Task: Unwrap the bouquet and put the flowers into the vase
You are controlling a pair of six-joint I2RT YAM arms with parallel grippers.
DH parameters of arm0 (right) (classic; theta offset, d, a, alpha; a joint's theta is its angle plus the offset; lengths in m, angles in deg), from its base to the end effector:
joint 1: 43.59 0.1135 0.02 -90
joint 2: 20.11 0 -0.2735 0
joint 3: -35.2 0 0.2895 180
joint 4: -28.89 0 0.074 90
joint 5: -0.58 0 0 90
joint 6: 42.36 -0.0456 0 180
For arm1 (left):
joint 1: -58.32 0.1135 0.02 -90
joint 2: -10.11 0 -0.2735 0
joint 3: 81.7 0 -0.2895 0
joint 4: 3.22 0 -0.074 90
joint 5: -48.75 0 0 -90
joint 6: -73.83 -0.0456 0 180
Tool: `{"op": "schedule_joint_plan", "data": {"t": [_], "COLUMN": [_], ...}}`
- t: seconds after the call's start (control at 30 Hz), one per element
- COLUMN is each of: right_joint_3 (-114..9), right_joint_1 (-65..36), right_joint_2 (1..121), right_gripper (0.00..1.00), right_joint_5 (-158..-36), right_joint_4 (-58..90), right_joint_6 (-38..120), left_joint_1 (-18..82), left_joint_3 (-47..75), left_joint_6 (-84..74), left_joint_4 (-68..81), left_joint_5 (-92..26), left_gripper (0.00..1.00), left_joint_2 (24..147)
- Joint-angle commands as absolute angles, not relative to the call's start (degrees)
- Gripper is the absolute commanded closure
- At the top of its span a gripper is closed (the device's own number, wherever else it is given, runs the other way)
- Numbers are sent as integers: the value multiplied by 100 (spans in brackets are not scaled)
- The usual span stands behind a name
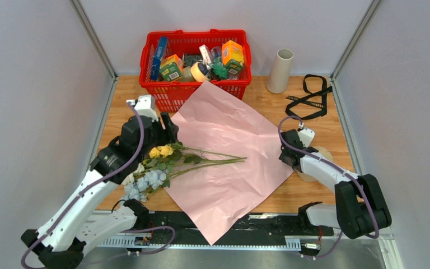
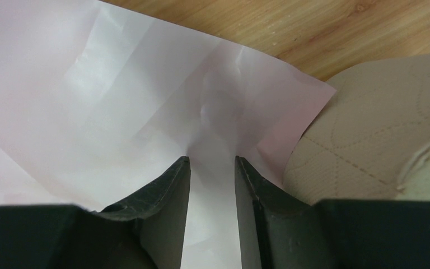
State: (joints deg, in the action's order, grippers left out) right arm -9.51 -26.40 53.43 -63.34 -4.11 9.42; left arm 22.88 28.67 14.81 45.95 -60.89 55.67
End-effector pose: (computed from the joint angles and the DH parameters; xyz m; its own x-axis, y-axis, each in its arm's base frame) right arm 0.2451 0.0548 0.1349 -0.7032 0.3641 -0.6107 0.4683 0.8835 -0.0124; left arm 0.1708 -0.1028 0.3772 -0.4498 -0.2749 -0.8498 0.0777 0.9358 -0.3439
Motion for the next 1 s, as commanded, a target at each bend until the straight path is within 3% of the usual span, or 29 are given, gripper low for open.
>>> {"op": "schedule_joint_plan", "data": {"t": [0.0,0.1,0.27,0.4,0.53,0.77,0.97], "right_joint_3": [-1506,-1954,-2492,-2510,-2755,-3747,-4820], "right_joint_1": [-2672,-2672,-2260,-1750,-1021,-36,387], "right_joint_2": [5127,4688,4318,4369,4984,6512,7927], "right_gripper": [60,54,43,44,54,53,49], "right_joint_5": [-6630,-6963,-8823,-9986,-9717,-9452,-9654], "right_joint_4": [-416,-566,-77,890,1586,2079,1351], "right_joint_6": [1589,1985,2916,3375,3629,4192,4955], "left_joint_1": [2290,2290,2282,2290,2290,2290,2290], "left_joint_3": [3455,3773,4152,4196,4336,4442,4415], "left_joint_6": [1108,1073,959,985,1002,1178,1283], "left_joint_4": [4733,4724,4460,4372,4294,4530,4706], "left_joint_5": [-6322,-6375,-6069,-6059,-6103,-6936,-7377], "left_gripper": [29,29,29,29,29,29,30], "left_joint_2": [4854,4476,4088,3886,3482,3103,2779]}}
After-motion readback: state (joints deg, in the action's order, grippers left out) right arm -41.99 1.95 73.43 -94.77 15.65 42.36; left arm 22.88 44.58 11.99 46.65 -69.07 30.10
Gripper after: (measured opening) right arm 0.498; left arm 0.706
